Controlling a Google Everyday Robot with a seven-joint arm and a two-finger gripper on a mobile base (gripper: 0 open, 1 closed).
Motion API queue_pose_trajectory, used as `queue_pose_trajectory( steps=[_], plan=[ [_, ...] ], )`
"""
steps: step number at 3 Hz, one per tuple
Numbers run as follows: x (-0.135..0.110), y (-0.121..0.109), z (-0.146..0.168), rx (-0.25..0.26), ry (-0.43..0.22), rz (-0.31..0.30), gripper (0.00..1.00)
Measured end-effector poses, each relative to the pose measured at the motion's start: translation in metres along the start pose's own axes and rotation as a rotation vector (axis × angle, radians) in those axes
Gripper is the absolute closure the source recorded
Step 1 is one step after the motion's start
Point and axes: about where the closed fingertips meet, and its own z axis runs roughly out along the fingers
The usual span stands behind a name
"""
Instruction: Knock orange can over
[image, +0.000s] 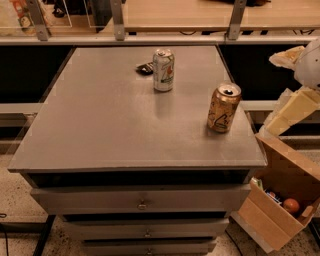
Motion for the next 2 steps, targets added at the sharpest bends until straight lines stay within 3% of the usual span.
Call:
queue_pose_trajectory(
  steps=[2],
  plan=[
    [0.017, -0.02, 0.014, 0.01, -0.202, 0.051, 0.0]
  ],
)
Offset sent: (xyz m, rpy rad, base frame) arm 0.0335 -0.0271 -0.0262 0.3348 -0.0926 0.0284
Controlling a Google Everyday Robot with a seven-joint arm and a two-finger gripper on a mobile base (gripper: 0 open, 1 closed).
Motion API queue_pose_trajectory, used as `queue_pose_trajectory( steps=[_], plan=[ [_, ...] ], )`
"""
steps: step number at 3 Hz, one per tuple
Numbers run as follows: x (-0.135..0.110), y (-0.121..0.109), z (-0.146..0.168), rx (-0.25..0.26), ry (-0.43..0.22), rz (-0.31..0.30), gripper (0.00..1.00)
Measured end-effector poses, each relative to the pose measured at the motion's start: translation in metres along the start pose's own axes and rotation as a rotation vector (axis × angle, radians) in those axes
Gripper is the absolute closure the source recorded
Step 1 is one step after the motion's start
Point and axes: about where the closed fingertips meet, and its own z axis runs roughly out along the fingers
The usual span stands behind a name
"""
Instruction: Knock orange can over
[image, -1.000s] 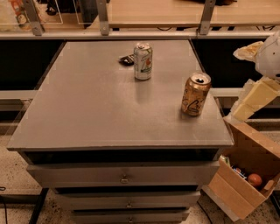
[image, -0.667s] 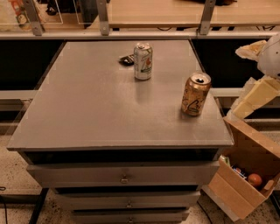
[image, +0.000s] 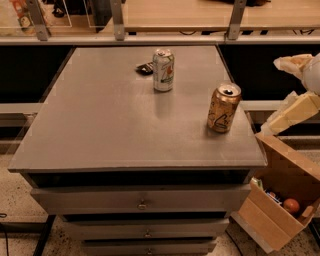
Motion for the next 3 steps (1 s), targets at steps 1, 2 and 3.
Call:
queue_pose_trajectory(
  steps=[1, 2, 3],
  plan=[
    [0.011, -0.004, 0.017, -0.034, -0.128, 0.055, 0.0],
    [0.012, -0.004, 0.034, -0.077, -0.229, 0.083, 0.0],
    [0.011, -0.004, 0.048, -0.103, -0.316, 0.1, 0.0]
  ],
)
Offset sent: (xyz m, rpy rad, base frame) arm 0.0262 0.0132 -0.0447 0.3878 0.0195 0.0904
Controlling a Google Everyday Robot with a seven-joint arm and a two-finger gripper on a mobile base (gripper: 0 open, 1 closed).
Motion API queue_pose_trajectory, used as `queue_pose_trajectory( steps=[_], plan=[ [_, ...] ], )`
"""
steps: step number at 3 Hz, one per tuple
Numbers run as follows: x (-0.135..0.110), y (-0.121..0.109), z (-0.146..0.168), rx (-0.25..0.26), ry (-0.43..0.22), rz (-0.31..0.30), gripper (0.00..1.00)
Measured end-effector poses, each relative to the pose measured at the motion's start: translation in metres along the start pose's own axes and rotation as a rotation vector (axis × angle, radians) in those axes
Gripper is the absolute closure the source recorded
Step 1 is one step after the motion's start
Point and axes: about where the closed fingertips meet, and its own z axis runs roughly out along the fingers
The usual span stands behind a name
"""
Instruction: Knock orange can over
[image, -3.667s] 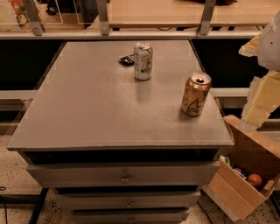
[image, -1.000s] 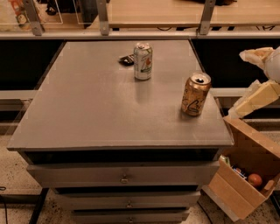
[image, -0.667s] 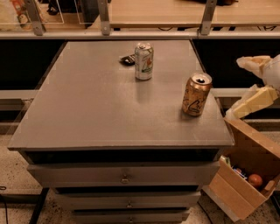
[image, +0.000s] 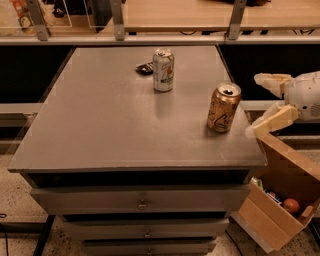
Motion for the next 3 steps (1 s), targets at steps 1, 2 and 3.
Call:
queue_pose_trajectory(
  steps=[1, 2, 3],
  plan=[
    [-0.001, -0.004, 0.009, -0.015, -0.06, 0.003, 0.0],
    [-0.004, -0.008, 0.019, -0.022, -0.093, 0.004, 0.0],
    [-0.007, -0.009, 0.027, -0.032, -0.126, 0.002, 0.0]
  ],
)
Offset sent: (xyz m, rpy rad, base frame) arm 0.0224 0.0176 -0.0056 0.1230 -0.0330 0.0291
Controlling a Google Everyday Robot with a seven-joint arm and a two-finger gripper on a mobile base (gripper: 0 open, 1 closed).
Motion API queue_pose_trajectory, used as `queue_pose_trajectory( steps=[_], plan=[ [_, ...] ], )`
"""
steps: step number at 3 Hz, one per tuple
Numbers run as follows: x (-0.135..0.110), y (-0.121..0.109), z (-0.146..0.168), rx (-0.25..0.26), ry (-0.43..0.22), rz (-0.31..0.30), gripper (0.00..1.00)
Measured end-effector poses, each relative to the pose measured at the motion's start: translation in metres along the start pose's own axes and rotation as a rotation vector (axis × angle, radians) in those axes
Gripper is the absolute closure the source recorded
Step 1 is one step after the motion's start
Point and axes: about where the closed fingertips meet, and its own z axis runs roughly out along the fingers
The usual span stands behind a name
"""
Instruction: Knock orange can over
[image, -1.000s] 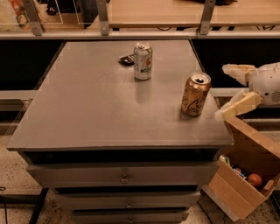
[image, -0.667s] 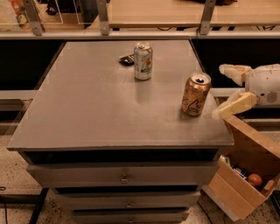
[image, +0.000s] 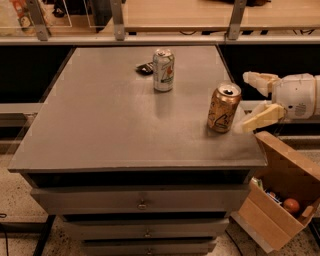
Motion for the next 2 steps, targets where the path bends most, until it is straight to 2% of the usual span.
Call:
queue_pose_trajectory(
  steps=[1, 2],
  plan=[
    [-0.001, 0.001, 0.011, -0.018, -0.023, -0.003, 0.0],
    [-0.001, 0.004, 0.022, -0.045, -0.074, -0.003, 0.0]
  ],
)
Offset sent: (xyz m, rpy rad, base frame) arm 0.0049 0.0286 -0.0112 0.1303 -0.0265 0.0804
